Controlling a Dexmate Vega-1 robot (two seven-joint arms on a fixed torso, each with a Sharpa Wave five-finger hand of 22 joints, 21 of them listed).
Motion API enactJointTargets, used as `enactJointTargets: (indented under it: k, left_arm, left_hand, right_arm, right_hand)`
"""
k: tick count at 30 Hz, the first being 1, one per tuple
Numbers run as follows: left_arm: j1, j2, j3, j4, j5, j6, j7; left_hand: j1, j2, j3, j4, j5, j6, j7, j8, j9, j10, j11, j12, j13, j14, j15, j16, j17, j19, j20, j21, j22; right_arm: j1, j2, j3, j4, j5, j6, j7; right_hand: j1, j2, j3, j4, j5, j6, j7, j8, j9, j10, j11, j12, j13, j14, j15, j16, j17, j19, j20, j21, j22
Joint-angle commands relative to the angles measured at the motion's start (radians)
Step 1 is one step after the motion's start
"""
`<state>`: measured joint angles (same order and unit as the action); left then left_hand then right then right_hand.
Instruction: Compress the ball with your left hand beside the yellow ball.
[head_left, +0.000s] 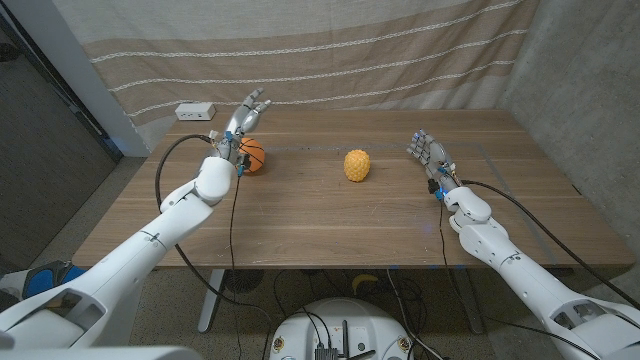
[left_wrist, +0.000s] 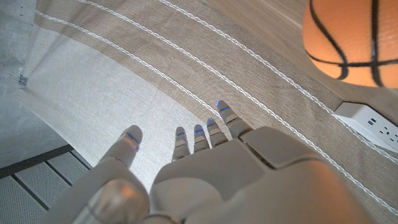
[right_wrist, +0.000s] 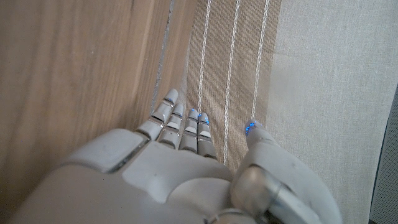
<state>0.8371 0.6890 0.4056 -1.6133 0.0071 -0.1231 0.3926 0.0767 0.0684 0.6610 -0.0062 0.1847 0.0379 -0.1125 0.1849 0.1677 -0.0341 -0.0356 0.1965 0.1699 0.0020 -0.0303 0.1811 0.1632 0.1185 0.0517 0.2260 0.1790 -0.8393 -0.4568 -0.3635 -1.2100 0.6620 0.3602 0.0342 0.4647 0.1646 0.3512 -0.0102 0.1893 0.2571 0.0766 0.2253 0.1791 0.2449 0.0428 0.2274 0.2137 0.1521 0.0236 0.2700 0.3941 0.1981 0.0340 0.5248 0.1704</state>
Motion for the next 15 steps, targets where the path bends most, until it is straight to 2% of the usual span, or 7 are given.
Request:
enactJointTargets:
  k: [1, 15]
  left_arm:
    - [0.032, 0.031, -0.012, -0.085, 0.115, 0.163, 0.091]
    - [0.058, 0.081, -0.01, -0.181, 0.226, 0.351, 0.128]
  left_hand:
    - [0.005, -0.009, 0.002, -0.011, -0.001, 0.0, -0.008, -0.003, 0.003, 0.006, -0.009, 0.0, 0.004, 0.001, -0.008, -0.003, 0.003, 0.008, -0.004, 0.0, 0.003]
    - [0.007, -0.021, -0.004, -0.032, -0.004, 0.0, -0.014, -0.004, 0.003, 0.008, -0.018, -0.002, 0.004, -0.001, -0.013, -0.004, 0.004, 0.011, -0.008, -0.003, 0.003]
  right_arm:
    - [0.012, 0.007, -0.005, 0.017, -0.002, 0.006, 0.008]
    - [0.011, 0.01, -0.007, 0.019, -0.004, 0.006, 0.006]
  right_hand:
    - [0.012, 0.001, 0.004, -0.008, 0.001, 0.01, -0.001, -0.005, 0.005, 0.008, -0.001, -0.002, 0.003, 0.006, 0.003, 0.006, 0.0, 0.014, 0.0, -0.002, 0.001]
    - [0.009, 0.002, 0.006, -0.014, 0.001, 0.011, -0.001, -0.009, 0.005, 0.008, 0.001, -0.004, 0.003, 0.007, 0.001, 0.007, -0.001, 0.016, 0.001, -0.008, 0.002]
